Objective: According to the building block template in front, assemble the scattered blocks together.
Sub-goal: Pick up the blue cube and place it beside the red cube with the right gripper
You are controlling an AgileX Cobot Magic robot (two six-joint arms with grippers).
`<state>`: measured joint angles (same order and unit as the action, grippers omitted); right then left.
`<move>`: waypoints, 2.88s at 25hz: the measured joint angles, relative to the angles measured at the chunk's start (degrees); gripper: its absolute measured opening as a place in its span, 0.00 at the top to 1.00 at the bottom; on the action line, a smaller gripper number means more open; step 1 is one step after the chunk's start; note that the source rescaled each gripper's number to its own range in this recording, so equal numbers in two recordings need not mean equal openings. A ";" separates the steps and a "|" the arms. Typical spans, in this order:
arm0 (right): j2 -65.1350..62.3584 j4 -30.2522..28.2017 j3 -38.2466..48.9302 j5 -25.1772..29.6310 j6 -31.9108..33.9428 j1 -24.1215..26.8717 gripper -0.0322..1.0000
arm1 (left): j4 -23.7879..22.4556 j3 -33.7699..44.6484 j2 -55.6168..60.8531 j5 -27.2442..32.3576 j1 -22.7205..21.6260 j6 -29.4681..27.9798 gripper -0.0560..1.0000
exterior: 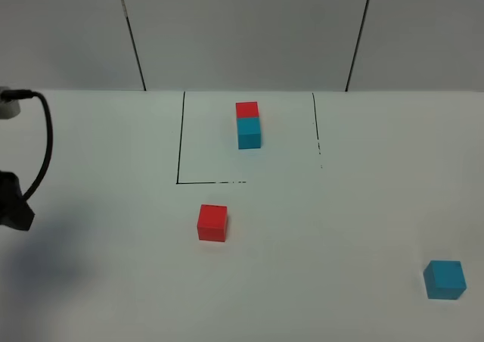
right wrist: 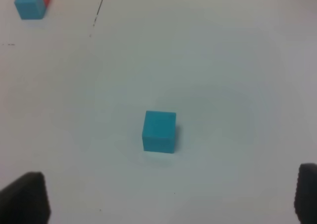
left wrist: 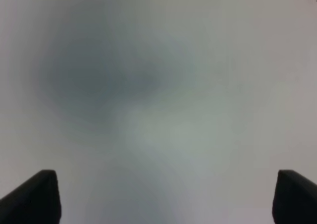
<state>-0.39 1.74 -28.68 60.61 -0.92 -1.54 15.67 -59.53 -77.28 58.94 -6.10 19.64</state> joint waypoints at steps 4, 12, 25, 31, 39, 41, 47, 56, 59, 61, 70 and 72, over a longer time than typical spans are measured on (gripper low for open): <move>0.00 0.00 0.00 0.00 0.00 0.00 0.00 | 0.05 9.97 14.02 -3.89 0.00 -1.55 0.22; 0.00 0.00 0.00 0.00 0.00 0.00 0.00 | 0.16 24.40 43.35 -8.38 0.00 -3.38 0.24; 0.00 0.00 0.00 0.00 0.00 0.00 0.00 | -0.20 28.84 72.46 1.33 1.92 -2.76 0.29; 0.00 0.00 0.00 0.00 0.00 0.00 0.00 | -5.20 28.97 74.27 4.57 3.55 -5.47 0.29; 0.00 0.00 0.00 0.00 0.00 0.00 0.00 | -7.93 30.50 77.54 3.07 3.93 -9.55 0.30; 0.00 0.00 0.00 0.00 0.00 0.00 0.00 | -8.27 30.50 77.62 2.95 4.99 -10.46 0.30; 0.00 0.00 0.00 0.00 0.00 0.00 0.00 | -9.23 30.50 77.73 2.81 7.38 -13.83 0.30; 0.00 0.00 0.00 0.00 0.00 0.00 0.00 | -11.04 30.50 77.73 2.40 7.51 -16.45 0.30; 0.00 0.00 0.00 0.00 0.00 0.00 0.00 | -11.04 30.50 77.73 2.40 7.51 -16.50 0.30; 0.00 0.00 0.00 0.00 0.00 0.00 0.00 | -11.04 30.50 77.73 2.40 7.51 -16.50 0.30; 0.00 0.00 0.00 0.00 0.00 0.00 0.00 | -11.04 30.50 77.73 2.40 7.51 -16.50 0.30; 0.00 0.00 0.00 0.00 0.00 0.00 0.00 | -11.04 30.50 77.73 2.40 7.51 -16.50 0.30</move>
<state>-0.39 1.74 -28.68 60.61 -0.92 -1.54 4.62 -29.03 0.46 61.34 1.42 3.14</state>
